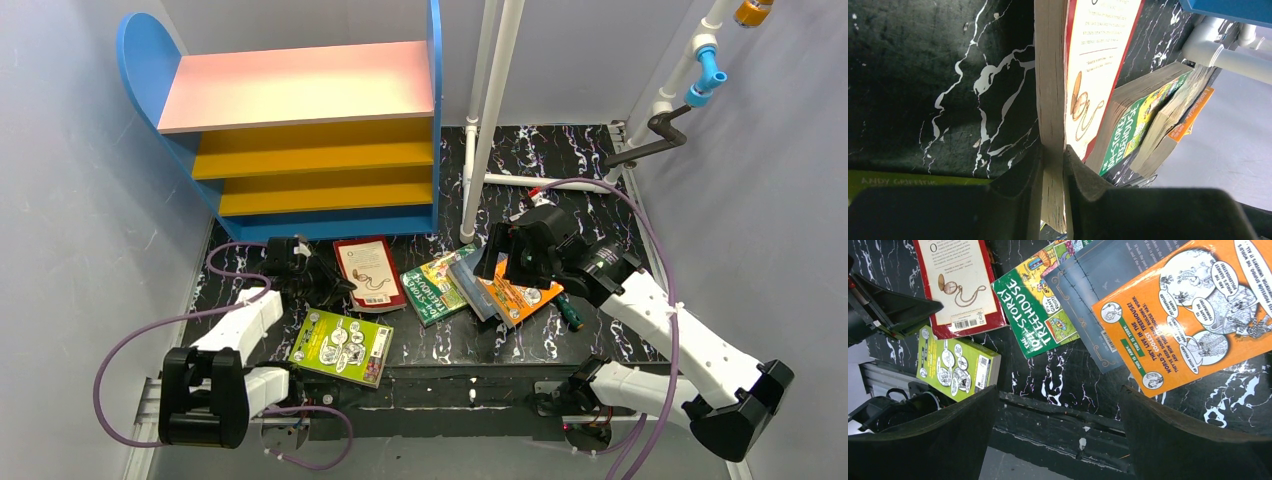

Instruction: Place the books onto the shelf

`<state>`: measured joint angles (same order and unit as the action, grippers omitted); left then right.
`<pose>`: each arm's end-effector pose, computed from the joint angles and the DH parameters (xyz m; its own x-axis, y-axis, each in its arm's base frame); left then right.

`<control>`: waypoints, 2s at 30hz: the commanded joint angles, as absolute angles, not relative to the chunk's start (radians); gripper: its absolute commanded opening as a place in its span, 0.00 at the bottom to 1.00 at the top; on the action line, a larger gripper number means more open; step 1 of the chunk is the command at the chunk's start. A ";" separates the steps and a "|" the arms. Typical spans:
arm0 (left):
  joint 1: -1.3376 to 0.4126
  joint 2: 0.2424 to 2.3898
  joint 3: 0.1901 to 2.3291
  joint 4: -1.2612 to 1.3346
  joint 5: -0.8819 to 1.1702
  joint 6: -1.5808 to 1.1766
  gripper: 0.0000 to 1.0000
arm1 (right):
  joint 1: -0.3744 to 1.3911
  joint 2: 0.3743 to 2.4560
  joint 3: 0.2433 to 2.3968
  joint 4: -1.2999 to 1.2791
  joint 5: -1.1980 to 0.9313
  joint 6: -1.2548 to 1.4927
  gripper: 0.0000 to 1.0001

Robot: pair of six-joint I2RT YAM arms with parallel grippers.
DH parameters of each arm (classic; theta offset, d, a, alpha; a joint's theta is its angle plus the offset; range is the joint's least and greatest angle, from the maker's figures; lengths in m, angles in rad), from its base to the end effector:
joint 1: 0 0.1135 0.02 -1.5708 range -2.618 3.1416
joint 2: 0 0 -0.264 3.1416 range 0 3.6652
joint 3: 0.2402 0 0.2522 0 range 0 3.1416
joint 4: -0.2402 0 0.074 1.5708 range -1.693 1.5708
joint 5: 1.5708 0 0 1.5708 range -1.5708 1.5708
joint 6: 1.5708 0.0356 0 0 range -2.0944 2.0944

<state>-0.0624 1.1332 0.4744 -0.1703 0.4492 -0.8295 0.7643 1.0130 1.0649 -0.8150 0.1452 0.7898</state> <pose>0.2088 -0.0285 0.1719 -0.7543 -0.6186 -0.2200 -0.3071 0.6286 -0.7145 0.1485 0.1352 0.3346 -0.7839 0.2220 -0.5798 -0.0746 0.8935 0.4429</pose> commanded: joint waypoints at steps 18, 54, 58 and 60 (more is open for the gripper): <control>-0.064 0.876 0.623 -0.500 0.543 -0.907 0.00 | 0.776 1.087 1.066 -0.588 -0.094 0.812 0.96; -0.095 0.700 0.836 -0.594 0.733 -0.915 0.00 | 0.856 1.367 0.923 0.296 -0.493 1.276 0.35; -0.095 0.690 0.826 -0.583 0.726 -0.911 0.00 | 0.863 1.372 0.966 0.307 -0.528 1.262 0.11; -0.095 0.686 0.834 -0.597 0.712 -0.892 0.03 | 0.866 1.364 0.977 0.296 -0.532 1.247 0.01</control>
